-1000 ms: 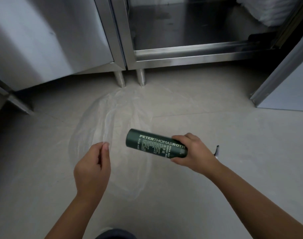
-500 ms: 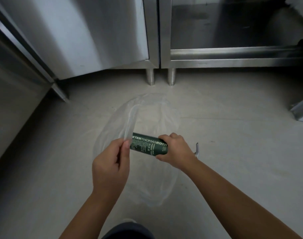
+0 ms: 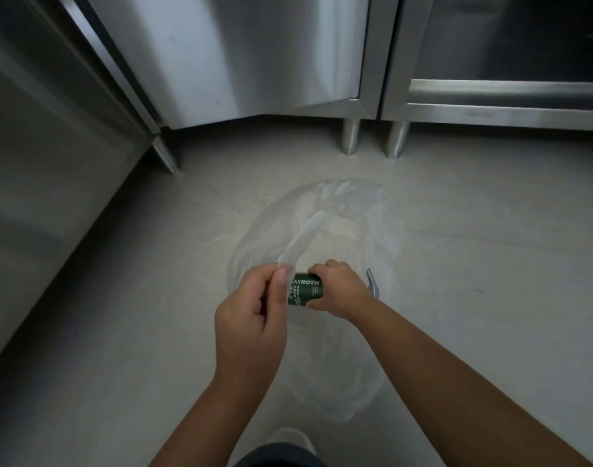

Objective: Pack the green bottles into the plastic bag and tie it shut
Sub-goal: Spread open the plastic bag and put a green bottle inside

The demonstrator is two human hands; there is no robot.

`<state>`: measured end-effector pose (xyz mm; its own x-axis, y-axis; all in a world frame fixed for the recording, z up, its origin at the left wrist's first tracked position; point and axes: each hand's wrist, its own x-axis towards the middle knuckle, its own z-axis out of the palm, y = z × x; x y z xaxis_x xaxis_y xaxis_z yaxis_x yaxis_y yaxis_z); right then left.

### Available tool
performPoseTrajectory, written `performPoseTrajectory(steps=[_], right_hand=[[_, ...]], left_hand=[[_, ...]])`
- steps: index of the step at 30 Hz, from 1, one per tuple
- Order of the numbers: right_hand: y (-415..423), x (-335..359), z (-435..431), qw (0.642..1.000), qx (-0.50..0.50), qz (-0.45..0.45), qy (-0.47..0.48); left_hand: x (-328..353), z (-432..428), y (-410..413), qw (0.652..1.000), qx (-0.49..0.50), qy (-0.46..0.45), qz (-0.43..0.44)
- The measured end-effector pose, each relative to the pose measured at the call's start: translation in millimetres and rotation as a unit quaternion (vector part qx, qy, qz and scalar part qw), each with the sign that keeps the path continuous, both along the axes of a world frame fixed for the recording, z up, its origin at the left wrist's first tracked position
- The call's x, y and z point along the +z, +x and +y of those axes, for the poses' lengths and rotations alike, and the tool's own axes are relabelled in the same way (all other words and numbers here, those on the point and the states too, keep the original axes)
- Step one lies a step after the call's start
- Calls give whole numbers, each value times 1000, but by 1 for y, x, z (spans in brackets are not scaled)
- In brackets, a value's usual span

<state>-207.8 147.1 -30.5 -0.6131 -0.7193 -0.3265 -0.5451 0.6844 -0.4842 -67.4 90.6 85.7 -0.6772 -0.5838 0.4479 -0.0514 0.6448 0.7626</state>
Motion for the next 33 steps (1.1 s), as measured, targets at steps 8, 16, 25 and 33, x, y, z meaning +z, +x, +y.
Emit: performPoseTrajectory(steps=[8,16,25,33], right_hand=[[1,-16,-4,1000,-1,-7,-19],[13,2,34,998,-3,38,-56],[27,36,111,974,-63,175,-126],[23,117,131,957,-168,193,-138]], left_hand=[[-13,-5,2,999,0,33,-24],[-23,5,3,999,10,36,-30],[-17,22,3,998,13,36,-45],[48,21,3,987,47,134,-71]])
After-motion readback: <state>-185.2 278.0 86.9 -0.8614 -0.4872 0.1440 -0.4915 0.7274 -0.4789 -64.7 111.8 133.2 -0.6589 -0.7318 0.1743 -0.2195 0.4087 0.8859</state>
